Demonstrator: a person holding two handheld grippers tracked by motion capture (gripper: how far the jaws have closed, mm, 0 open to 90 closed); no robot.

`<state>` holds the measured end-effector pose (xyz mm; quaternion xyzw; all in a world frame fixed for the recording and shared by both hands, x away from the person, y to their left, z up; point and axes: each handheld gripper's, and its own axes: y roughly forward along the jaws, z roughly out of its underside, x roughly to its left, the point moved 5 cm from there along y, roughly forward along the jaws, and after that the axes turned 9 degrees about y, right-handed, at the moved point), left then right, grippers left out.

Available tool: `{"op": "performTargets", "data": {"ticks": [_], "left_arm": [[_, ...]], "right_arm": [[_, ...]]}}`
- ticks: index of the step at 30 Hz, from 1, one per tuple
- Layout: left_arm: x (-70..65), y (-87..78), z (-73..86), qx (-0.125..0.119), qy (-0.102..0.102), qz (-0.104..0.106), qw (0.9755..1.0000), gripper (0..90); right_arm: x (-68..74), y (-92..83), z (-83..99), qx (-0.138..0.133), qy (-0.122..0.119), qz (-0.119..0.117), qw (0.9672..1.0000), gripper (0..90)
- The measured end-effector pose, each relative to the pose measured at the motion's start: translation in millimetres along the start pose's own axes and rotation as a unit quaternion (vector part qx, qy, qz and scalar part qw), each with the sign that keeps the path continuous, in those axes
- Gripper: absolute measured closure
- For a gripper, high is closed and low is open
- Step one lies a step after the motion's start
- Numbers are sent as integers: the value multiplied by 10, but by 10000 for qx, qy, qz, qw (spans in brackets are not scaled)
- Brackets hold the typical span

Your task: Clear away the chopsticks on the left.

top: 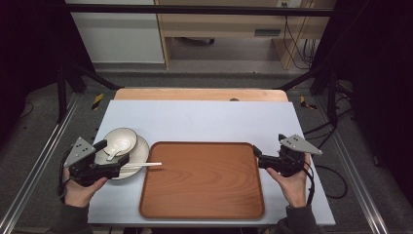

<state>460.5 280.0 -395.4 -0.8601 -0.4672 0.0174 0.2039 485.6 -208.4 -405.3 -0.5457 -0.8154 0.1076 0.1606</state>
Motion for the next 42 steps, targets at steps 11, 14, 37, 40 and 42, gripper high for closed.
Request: {"op": "performTargets", "data": {"ticks": [11,14,37,40,42], "left_arm": [[52,-121,112,100,263,338,9990,82],[52,-160,188,223,441,490,9976,82],[173,-147,740,1336,976,725,9835,218],[181,-82,793,1452,1017,711,9816,247],[185,-38,815,1513,1073,683,9803,279]], "right_arm": [[11,9,17,62,43,-24,10000,50],[29,20,27,90,25,-38,9999,49],[72,36,50,188,3,-53,9998,51],[81,48,56,217,-23,-79,9997,52],[90,56,60,221,-11,-80,9997,53]]}}
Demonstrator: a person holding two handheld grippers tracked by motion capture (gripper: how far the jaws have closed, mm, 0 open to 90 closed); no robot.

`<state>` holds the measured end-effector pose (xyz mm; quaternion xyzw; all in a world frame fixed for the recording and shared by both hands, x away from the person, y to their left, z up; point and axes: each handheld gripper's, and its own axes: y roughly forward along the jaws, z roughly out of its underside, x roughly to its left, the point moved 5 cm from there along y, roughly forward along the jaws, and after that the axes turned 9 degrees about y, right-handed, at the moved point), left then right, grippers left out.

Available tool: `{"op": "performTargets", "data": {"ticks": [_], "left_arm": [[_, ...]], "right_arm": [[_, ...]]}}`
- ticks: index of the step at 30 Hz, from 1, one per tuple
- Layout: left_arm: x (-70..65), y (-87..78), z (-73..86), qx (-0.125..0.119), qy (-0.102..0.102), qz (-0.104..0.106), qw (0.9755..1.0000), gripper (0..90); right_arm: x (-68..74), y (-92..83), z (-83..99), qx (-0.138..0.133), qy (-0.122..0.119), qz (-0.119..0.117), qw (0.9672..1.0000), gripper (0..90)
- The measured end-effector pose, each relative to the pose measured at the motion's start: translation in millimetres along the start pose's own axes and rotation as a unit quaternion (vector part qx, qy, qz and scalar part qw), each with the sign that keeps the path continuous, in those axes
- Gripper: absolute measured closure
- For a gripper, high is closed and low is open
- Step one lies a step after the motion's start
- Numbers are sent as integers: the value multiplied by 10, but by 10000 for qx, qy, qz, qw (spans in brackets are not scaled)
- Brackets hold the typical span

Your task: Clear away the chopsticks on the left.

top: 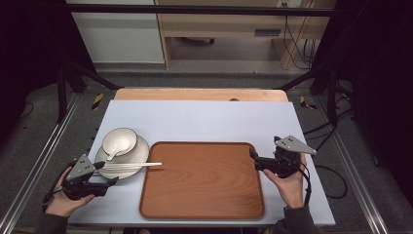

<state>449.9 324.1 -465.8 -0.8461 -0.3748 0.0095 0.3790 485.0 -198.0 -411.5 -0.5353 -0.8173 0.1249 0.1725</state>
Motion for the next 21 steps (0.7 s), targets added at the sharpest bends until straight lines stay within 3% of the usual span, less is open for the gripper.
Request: {"op": "performTargets", "data": {"ticks": [9,15,21], "left_arm": [[75,144,20,135,-32,-85,9999,405],[126,210,50,160,-98,-80,9998,534],[136,243,66,176,-83,-50,9998,570]], "right_arm": [[3,17,12,41,-22,-9,10000,53],[6,28,20,69,-26,-14,10000,54],[9,37,25,80,-48,-19,10000,54]]}}
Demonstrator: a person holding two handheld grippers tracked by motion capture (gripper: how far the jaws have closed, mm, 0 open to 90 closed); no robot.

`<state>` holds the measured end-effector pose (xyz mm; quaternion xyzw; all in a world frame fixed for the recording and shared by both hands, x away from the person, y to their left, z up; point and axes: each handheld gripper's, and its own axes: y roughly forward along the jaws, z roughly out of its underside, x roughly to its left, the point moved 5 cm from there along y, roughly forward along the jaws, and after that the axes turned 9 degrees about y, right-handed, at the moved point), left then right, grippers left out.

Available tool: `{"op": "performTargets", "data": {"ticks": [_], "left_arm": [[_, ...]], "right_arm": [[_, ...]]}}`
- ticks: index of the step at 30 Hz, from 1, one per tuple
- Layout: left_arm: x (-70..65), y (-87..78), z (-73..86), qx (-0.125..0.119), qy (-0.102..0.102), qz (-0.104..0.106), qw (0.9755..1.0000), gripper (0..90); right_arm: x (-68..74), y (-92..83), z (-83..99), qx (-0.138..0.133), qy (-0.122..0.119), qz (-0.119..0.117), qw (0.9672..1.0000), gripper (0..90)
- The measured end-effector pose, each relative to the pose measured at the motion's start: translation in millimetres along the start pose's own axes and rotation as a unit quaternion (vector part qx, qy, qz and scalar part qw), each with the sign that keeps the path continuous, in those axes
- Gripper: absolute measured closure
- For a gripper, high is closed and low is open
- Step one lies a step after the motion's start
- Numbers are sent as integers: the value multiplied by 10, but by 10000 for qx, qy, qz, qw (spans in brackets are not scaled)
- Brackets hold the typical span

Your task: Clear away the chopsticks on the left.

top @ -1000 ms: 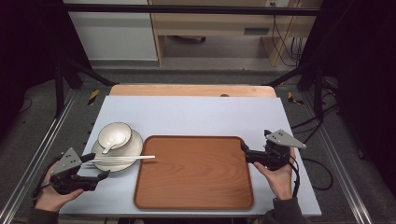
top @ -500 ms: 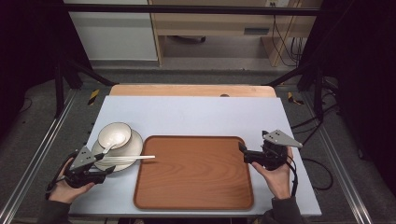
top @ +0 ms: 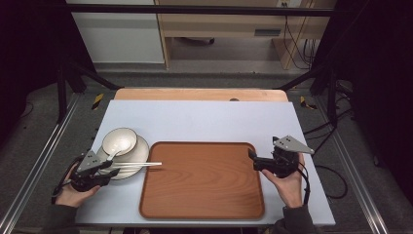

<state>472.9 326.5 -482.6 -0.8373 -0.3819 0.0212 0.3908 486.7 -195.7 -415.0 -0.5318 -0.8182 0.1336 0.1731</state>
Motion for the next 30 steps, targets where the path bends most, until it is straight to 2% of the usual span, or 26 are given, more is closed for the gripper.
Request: {"op": "performTargets", "data": {"ticks": [6,8,12,15,30], "left_arm": [[-19,5,3,31,-30,43,10000,648],[-42,6,-3,10,-49,161,9999,670],[-68,8,-19,-8,-47,208,9998,713],[-98,5,-30,23,33,225,9997,738],[-183,32,-75,48,21,260,9996,795]], "right_arm": [[4,13,8,20,-8,4,10000,54],[6,15,15,45,-9,-7,10000,55],[8,15,18,58,-11,-7,10000,55],[6,11,14,39,3,-15,10000,56],[-2,7,15,36,-7,-9,10000,56]]}}
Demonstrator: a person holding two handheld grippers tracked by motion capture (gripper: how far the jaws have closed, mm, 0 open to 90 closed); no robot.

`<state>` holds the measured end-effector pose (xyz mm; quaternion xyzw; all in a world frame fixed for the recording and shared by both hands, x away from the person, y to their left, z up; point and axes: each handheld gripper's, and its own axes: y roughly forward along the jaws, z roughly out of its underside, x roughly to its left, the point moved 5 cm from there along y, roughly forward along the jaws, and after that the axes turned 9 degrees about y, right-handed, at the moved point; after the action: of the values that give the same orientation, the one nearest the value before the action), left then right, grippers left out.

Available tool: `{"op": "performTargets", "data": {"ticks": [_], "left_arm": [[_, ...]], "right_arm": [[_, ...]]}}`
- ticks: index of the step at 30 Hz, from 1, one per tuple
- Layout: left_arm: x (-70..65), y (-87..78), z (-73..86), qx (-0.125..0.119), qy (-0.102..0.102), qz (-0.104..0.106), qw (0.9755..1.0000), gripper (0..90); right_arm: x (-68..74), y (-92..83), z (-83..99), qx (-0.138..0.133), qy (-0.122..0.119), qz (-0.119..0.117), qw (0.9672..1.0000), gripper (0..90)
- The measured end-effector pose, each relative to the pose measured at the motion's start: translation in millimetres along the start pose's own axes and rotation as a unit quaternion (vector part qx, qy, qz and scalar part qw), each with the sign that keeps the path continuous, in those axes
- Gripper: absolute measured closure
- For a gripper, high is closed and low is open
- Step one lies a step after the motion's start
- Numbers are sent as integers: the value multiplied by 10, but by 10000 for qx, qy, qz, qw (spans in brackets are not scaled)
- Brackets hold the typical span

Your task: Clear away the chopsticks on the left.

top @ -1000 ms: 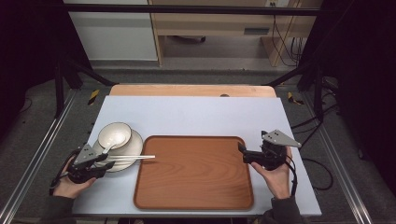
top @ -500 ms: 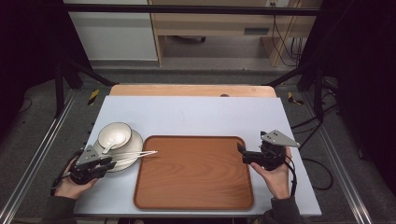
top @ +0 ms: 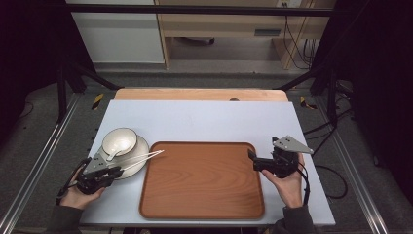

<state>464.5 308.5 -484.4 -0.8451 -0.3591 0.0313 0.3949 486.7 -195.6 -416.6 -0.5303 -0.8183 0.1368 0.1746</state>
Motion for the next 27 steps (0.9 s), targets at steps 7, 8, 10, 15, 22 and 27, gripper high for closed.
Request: {"op": "performTargets", "data": {"ticks": [7,8,10,15,22,27], "left_arm": [[-18,24,-7,60,-76,-14,10000,832],[-23,30,-9,64,-97,-22,9999,832],[-26,37,-12,97,-119,-37,9999,830],[-34,65,-37,110,-227,-10,9997,750],[-29,132,-93,157,-445,-54,9989,771],[-28,153,-104,150,-521,-39,9985,836]], "right_arm": [[1,1,1,1,-9,-9,10000,56],[2,1,1,5,-7,-11,10000,56],[4,0,0,1,-8,-13,10000,56],[1,-4,-3,-5,2,-11,10000,56],[13,6,2,13,-7,-25,10000,56],[13,10,6,29,-20,-10,10000,56]]}}
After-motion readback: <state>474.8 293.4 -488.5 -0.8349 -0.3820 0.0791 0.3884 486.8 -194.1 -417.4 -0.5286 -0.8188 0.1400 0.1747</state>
